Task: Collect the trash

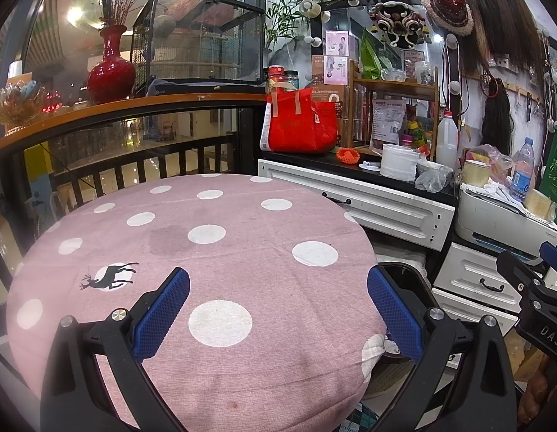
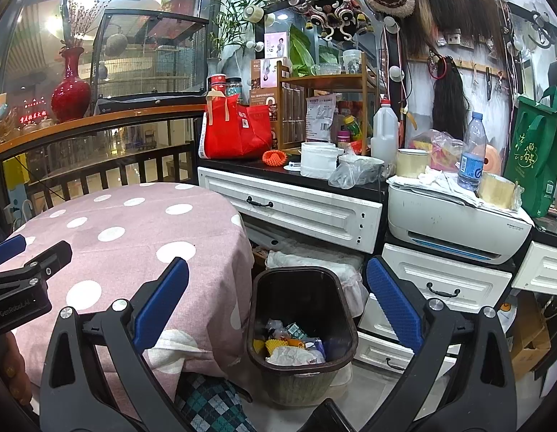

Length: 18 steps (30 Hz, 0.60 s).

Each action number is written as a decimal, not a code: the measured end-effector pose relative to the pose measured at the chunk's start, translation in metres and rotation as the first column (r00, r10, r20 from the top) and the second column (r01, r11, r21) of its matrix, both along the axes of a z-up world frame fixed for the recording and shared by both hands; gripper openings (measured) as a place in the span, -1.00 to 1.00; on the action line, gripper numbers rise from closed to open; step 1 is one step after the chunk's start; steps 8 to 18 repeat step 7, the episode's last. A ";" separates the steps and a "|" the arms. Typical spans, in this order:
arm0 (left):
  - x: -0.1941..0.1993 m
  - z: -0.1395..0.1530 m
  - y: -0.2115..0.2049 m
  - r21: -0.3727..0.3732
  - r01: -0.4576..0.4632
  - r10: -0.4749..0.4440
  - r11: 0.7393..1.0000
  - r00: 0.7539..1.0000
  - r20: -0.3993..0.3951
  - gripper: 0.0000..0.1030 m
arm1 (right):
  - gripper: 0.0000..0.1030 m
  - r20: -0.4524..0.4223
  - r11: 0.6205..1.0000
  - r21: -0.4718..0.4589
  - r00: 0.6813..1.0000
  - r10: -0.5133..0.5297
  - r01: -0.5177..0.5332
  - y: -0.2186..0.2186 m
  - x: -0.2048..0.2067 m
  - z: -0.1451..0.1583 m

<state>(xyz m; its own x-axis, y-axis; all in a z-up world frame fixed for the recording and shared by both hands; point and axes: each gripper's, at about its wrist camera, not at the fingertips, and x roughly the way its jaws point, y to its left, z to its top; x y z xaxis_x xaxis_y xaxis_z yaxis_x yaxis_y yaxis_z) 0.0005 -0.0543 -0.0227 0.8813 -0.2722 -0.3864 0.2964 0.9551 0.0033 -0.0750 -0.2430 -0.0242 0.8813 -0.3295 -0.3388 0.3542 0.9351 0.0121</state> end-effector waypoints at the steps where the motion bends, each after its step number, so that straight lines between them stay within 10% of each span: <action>1: 0.000 -0.001 0.000 0.002 0.002 -0.002 1.000 1.000 0.001 0.89 | 0.90 0.000 1.000 0.000 1.000 0.000 0.000 -0.001 0.001 0.001; 18: 0.000 -0.002 0.000 0.001 0.006 -0.006 1.000 1.000 -0.010 0.89 | 0.89 0.000 1.000 0.001 1.000 0.000 0.000 -0.001 0.001 0.001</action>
